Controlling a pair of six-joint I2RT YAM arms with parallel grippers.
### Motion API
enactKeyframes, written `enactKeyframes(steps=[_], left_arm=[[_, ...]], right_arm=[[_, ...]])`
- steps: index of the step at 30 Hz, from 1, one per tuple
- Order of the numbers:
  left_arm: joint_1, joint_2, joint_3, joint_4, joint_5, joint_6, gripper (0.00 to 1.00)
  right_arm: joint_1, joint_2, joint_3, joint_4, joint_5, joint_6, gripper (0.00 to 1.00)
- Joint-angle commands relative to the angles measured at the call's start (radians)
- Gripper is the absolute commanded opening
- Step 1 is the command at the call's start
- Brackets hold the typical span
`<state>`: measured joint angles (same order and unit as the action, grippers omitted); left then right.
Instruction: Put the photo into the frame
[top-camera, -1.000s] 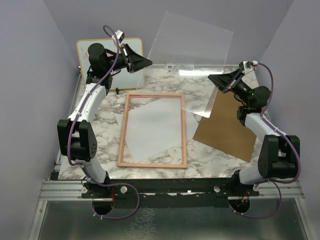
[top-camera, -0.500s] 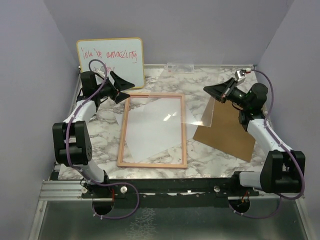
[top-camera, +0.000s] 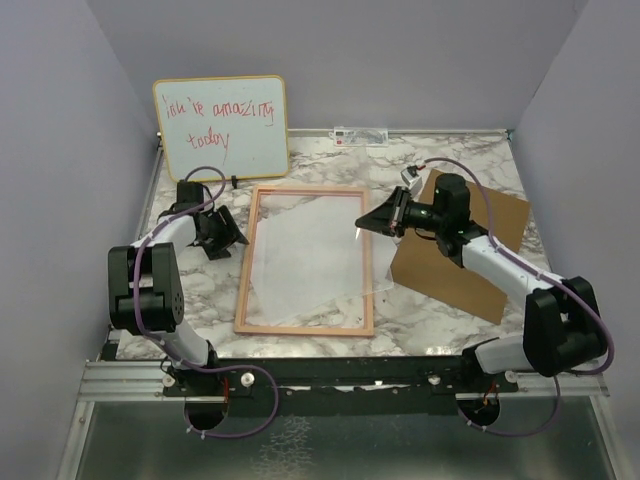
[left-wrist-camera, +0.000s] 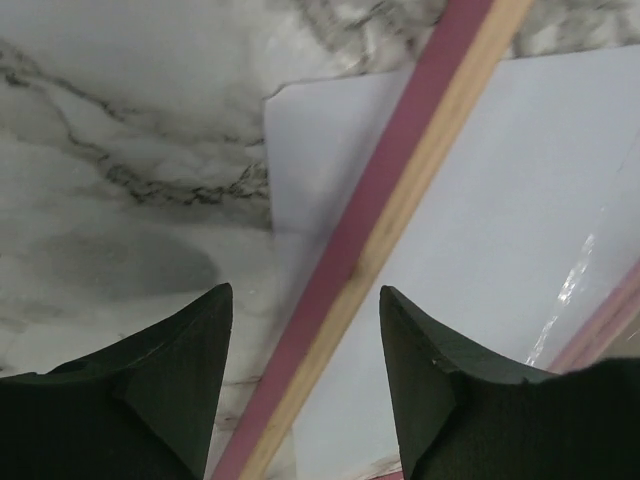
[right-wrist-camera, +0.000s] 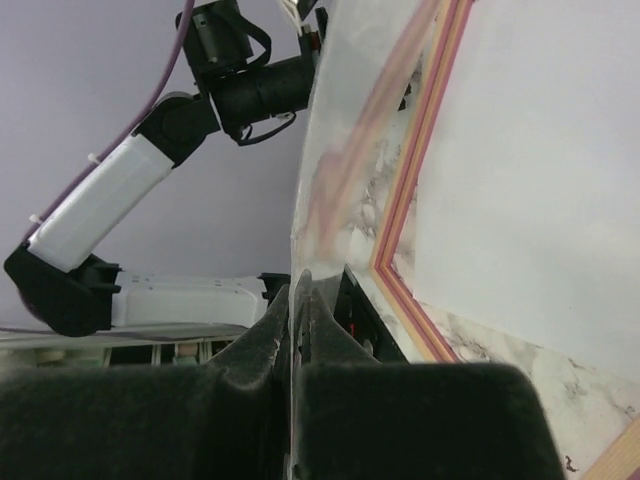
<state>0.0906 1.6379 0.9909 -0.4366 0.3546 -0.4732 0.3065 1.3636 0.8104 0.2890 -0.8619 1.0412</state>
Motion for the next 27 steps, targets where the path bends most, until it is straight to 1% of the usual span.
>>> enactKeyframes(steps=[1,5,10,14,18,27], left_arm=[[0.001,-0.062,-0.095,-0.01,-0.097,0.011,0.57],[0.001,-0.074,-0.153,0.017,-0.071,0.005,0.44],[0.0,-0.061,-0.184,0.042,-0.004,0.009,0.28],[0.001,-0.055,-0.186,0.042,0.013,0.013,0.16],[0.001,-0.053,-0.186,0.046,0.016,0.014,0.14],[0.001,-0.028,-0.178,0.054,0.026,0.013,0.13]], right_arm=[[0.05,0.049,0.016,-0.019,0.077,-0.041,0.01],[0.107,0.1,0.005,0.03,0.108,-0.043,0.01],[0.154,0.132,-0.033,0.144,0.125,-0.006,0.01],[0.174,0.14,-0.016,0.125,0.154,-0.028,0.01],[0.184,0.156,-0.013,0.125,0.184,-0.043,0.01],[0.195,0.129,-0.012,0.113,0.235,-0.081,0.01]])
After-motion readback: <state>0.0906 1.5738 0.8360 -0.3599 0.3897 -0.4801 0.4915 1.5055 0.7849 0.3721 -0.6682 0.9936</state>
